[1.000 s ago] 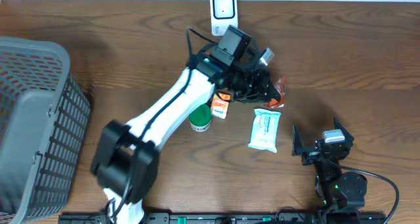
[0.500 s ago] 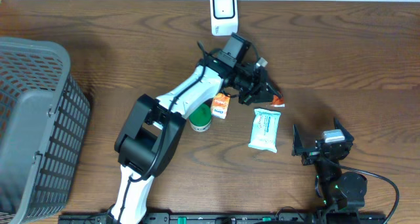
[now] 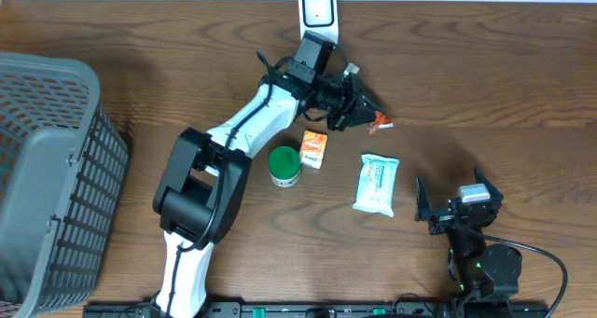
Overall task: Scan the item barcode
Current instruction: 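Carry the chocolate bar right of the snack box and release it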
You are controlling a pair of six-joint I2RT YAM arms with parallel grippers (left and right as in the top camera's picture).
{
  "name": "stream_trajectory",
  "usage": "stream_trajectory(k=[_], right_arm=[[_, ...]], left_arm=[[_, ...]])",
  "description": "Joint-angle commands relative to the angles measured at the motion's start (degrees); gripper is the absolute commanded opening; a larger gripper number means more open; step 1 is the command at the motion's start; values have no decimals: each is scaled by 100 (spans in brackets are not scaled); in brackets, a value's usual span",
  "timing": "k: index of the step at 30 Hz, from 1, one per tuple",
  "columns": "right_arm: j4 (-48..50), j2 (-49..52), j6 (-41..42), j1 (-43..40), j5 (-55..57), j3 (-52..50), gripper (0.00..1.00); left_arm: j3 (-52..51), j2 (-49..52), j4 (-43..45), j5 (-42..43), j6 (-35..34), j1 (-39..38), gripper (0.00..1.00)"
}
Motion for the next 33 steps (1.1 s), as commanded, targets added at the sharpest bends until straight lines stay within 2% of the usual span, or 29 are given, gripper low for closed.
stream_trajectory(k=[1, 9, 17, 24, 30, 33], right_arm=[[-20, -22, 63, 59, -13, -7, 99], [-20, -22, 63, 59, -13, -7, 99], [-20, -22, 63, 59, -13, -7, 99], [-17, -24, 63, 59, -13, -7, 99], [-20, -22, 63, 59, -13, -7, 99], [-17, -22, 63, 59, -13, -7, 99]], left_arm=[[7, 68, 361, 181, -306, -129, 7], [-4, 243, 398, -61, -330, -291, 7], [-4, 997, 400, 361, -782, -225, 7], [-2, 1185, 514, 920, -866, 271, 9], [-2, 1185, 525, 960, -890, 841, 9], [-4, 1185, 522, 857, -909, 988, 22]])
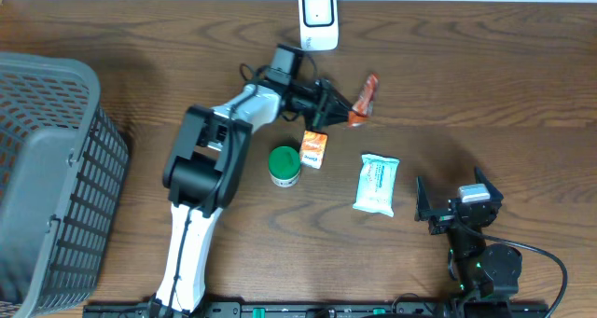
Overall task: Scan the item barcode
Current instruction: 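Carry the chocolate bar right of the snack box and release it, then retract the left arm to the left and move the right arm in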
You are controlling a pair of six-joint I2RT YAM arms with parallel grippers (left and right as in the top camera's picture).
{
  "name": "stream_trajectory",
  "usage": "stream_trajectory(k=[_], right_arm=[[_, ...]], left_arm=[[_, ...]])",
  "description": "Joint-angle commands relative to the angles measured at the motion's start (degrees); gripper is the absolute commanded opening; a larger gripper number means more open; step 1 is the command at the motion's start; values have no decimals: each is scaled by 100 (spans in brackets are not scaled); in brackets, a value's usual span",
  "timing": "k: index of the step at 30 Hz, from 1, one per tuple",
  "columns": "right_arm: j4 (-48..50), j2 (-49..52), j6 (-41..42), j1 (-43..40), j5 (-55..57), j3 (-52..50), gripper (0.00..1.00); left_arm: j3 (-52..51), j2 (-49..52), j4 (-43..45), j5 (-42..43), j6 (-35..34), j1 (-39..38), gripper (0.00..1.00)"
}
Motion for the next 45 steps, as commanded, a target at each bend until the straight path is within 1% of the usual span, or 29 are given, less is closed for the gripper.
stream_trajectory(k=[1, 9, 12, 14, 15, 17, 18, 19, 21, 23, 25, 26, 27, 28, 29, 30, 33, 34, 36, 38, 39, 40, 42, 43, 45], right_arm=[[-17, -22, 63, 59, -13, -7, 99], [-20, -22, 63, 59, -13, -7, 99], [-20, -22, 63, 59, -13, -7, 99], [-20, -22, 63, 59, -13, -7, 99], [-20, -22, 63, 59, -13, -7, 99], [-20, -22, 63, 59, -13, -7, 99], [-20, -22, 63, 59, -13, -7, 99], [-20, -22, 63, 59, -13, -7, 99], [-20, -22, 63, 59, -13, -7, 99], [-20, -24, 63, 59, -13, -7, 99], [-20, -22, 63, 59, -13, -7, 99], [-20, -22, 63, 59, -13, -7, 99], [-20, -22, 63, 59, -13, -7, 99], [-20, -22, 63, 59, -13, -7, 99], [-17, -22, 63, 59, -13, -7, 99], [-20, -22, 63, 59, -13, -7, 99], [-13, -22, 66, 59, -22, -7, 99], [-13, -22, 90, 59, -96, -7, 99], [20, -24, 442, 59, -229, -7, 99], [186, -24, 470, 57, -221, -4, 99], [299, -24, 629, 57, -389, -4, 99], [468, -24, 905, 55, -756, -4, 99], [988, -22, 1231, 59, -1998, 31, 99], [990, -22, 1279, 59, -2361, 122, 99], [160, 11, 1294, 59, -2149, 525, 99]], left_arm=[[-2, -46, -2, 35, -57, 195, 23], [-2, -46, 0, 37, -708, 317, 24], [-2, -46, 7, 52, -693, 291, 23], [0, -63, 479, 61, -417, 291, 25], [0, -81, 713, 59, -317, 291, 27], [0, -153, 1152, 33, -258, 291, 37], [0, -179, 1340, 4, -240, 289, 39], [0, -238, 1720, -81, -177, 291, 48], [0, -352, 1886, -278, -7, 291, 60], [0, -520, 1744, -623, 481, 273, 70], [0, -828, 1064, -1285, 1158, 201, 74], [0, -1088, 328, -1996, 1733, 129, 75], [0, -1257, -131, -2496, 2046, 79, 77], [0, -1510, -798, -3364, 2476, -7, 78], [0, -1847, -1517, -4540, 2892, -138, 79], [0, -2094, -1958, -5401, 3086, -247, 79], [0, -2739, -2721, -7165, 3539, -527, 80], [0, -2933, -2868, -7556, 3635, -588, 80], [0, -3377, -3119, -8362, 3792, -664, 80], [0, -3823, -3294, -8988, 3871, -656, 80], [0, -4037, -3366, -9208, 3917, -623, 80], [0, -4262, -3436, -9390, 3960, -579, 81], [0, -4760, -3574, -9805, 3960, -463, 80], [0, -5029, -3615, -10010, 3960, -389, 80], [0, -5563, -3630, -10351, 3960, -249, 80]])
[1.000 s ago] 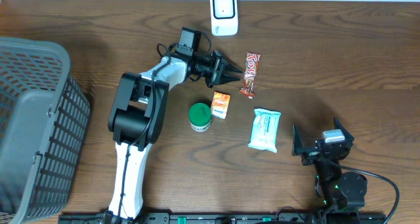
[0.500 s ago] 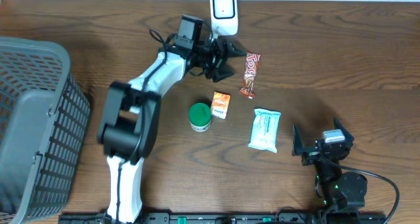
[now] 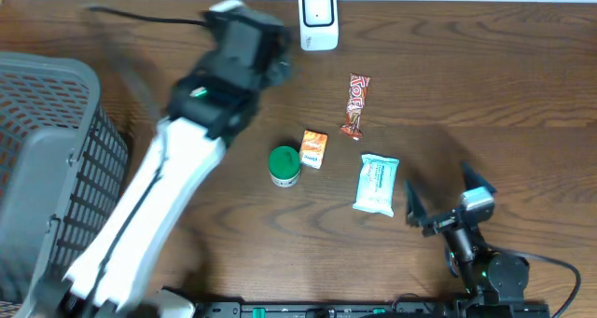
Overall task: Scan the item barcode
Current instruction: 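Retract the left arm to the left and move the right arm in, then grasp the red chocolate bar with the right gripper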
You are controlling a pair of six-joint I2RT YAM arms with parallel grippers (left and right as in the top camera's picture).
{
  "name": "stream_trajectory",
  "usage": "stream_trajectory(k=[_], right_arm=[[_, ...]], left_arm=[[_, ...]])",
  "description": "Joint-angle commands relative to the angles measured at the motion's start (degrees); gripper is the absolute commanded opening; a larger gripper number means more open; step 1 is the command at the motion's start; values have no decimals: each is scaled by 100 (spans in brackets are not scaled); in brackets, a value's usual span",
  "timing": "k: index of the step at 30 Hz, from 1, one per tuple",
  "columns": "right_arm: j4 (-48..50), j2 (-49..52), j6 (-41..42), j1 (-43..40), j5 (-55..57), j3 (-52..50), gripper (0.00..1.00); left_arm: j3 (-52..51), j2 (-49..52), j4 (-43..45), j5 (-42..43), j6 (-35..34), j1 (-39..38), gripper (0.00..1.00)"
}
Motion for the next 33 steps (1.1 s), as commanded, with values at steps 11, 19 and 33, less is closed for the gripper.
stream_trajectory(k=[11, 19, 33], right_arm=[[-3751, 2632, -874, 61, 977, 3250, 99], [-5307, 5917, -782, 1292, 2212, 5871, 99], [-4120, 7510, -2986, 4428, 6457, 6891, 99]], left_arm=[[46, -2973, -79, -1641, 546, 468, 80], [46, -3425, 70, -2085, 568, 468, 80], [46, -3427, 131, -2566, 592, 468, 80]])
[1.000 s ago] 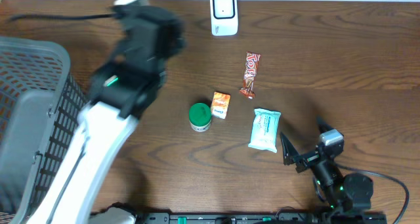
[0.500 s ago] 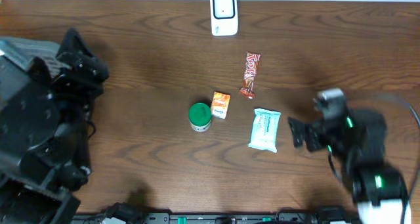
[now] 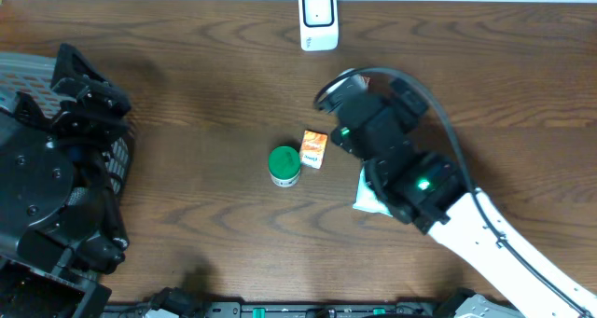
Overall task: Scan the item barcode
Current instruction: 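Grasp the red chocolate bar with the right gripper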
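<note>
The white barcode scanner (image 3: 318, 18) stands at the table's far edge. My right arm reaches from the near right into the middle. Its right gripper (image 3: 341, 87) is over the spot just right of and below the scanner; its jaws are hidden under the wrist. Only a sliver of the red-orange candy bar (image 3: 365, 77) shows beside it. My left gripper (image 3: 86, 87) is raised close to the camera at the far left, over the basket, and its jaws are unclear.
A green-lidded jar (image 3: 284, 166) and a small orange box (image 3: 314, 148) sit mid-table. A white wipes packet (image 3: 367, 199) lies partly under my right arm. The grey mesh basket (image 3: 119, 155) is at the left, mostly covered by my left arm.
My right arm has left its rest at the near right and now reaches over the candy bar, covering it. My left arm has drawn back from the middle to above the basket.
My left gripper first held the candy bar right of and below the scanner, then a little left and nearer it. After that the bar lay free on the table with the left arm drawn away. Now the right arm covers the bar.
</note>
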You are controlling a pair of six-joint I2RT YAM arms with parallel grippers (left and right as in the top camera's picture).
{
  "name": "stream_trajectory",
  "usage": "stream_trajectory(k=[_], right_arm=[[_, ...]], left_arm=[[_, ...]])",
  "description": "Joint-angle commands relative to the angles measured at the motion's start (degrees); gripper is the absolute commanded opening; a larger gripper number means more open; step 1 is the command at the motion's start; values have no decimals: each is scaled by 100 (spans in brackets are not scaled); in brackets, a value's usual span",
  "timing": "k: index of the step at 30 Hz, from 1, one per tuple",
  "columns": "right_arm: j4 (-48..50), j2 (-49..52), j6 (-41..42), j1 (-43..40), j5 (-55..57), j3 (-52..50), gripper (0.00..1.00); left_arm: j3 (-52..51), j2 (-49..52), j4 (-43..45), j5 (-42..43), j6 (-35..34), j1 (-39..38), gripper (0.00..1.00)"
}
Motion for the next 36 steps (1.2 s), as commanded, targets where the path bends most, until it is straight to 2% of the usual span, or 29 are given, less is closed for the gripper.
stream_trajectory(k=[1, 5, 9, 12, 20, 27, 36], right_arm=[[-398, 76, -326, 264, 498, 68, 99], [-715, 313, -339, 221, -201, -31, 99], [-612, 962, -442, 247, -162, -92, 96], [-573, 1421, -439, 295, -155, -92, 99], [-533, 2396, -122, 306, -46, -92, 99], [-105, 2883, -125, 181, -61, -94, 99], [402, 3429, -120, -22, -11, -101, 93]], left_arm=[[20, -11, 15, -157, 101, 24, 80], [20, -11, 15, -157, 98, 24, 80], [20, -11, 15, -157, 98, 24, 80], [20, -11, 20, -157, 98, 24, 80], [20, -11, 22, -157, 98, 24, 80], [20, -11, 20, -160, 98, 24, 80], [20, -11, 20, -160, 98, 24, 80]])
